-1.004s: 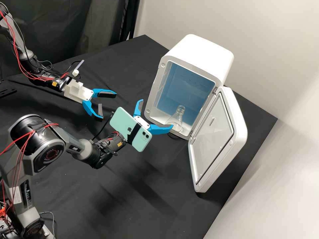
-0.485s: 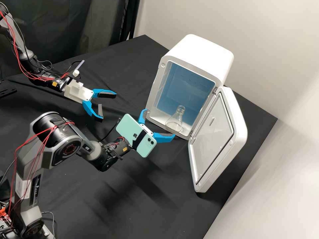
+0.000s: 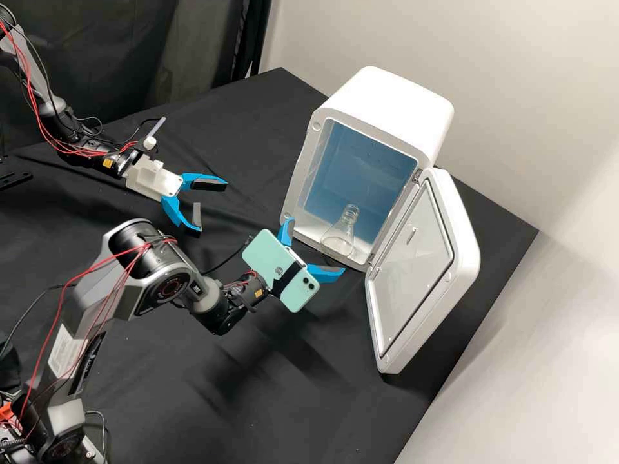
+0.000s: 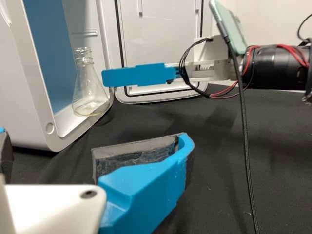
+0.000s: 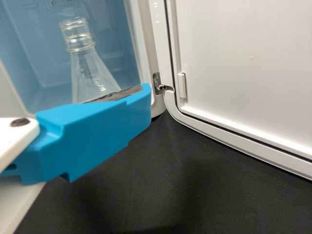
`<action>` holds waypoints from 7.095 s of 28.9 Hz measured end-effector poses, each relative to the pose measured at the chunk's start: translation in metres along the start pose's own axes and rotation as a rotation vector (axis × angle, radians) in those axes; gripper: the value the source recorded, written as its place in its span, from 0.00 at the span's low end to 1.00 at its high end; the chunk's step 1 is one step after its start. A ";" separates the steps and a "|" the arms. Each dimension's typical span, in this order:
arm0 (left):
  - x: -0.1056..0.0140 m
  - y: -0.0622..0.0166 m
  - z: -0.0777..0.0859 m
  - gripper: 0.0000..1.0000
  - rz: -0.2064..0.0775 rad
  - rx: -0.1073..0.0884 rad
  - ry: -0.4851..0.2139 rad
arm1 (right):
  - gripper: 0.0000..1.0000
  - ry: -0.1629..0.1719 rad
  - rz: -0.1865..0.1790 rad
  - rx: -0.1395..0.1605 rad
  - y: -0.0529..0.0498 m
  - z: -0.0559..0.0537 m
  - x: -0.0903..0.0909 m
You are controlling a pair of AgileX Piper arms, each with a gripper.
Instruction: Take the flask out of the incubator
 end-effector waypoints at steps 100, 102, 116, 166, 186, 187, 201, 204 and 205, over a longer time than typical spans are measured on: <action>0.000 0.0024 0.004 1.00 0.004 0.006 -0.011 | 1.00 -0.026 -0.029 -0.105 -0.003 0.007 0.138; 0.000 0.0024 0.004 1.00 0.004 0.006 -0.011 | 1.00 -0.027 -0.030 -0.107 -0.004 0.008 0.138; 0.000 0.0009 0.009 1.00 -0.001 0.008 -0.023 | 1.00 -0.020 -0.056 -0.145 -0.012 -0.025 0.128; -0.001 -0.0001 0.008 1.00 -0.005 0.007 -0.022 | 1.00 0.029 -0.045 -0.205 -0.010 -0.025 0.137; -0.001 -0.0001 0.008 1.00 -0.005 0.007 -0.022 | 0.00 0.006 -0.074 -0.184 -0.016 -0.020 0.137; -0.001 -0.0001 0.008 1.00 -0.005 0.007 -0.022 | 0.00 0.006 -0.075 -0.179 -0.016 -0.020 0.137; -0.001 -0.0001 0.008 1.00 -0.005 0.007 -0.022 | 0.00 0.008 -0.079 -0.169 -0.016 -0.020 0.137; -0.001 -0.0001 0.008 1.00 -0.005 0.007 -0.022 | 0.00 0.008 -0.079 -0.169 -0.016 -0.020 0.137; -0.001 -0.0001 0.008 1.00 -0.005 0.007 -0.022 | 0.00 0.008 -0.079 -0.168 -0.016 -0.020 0.137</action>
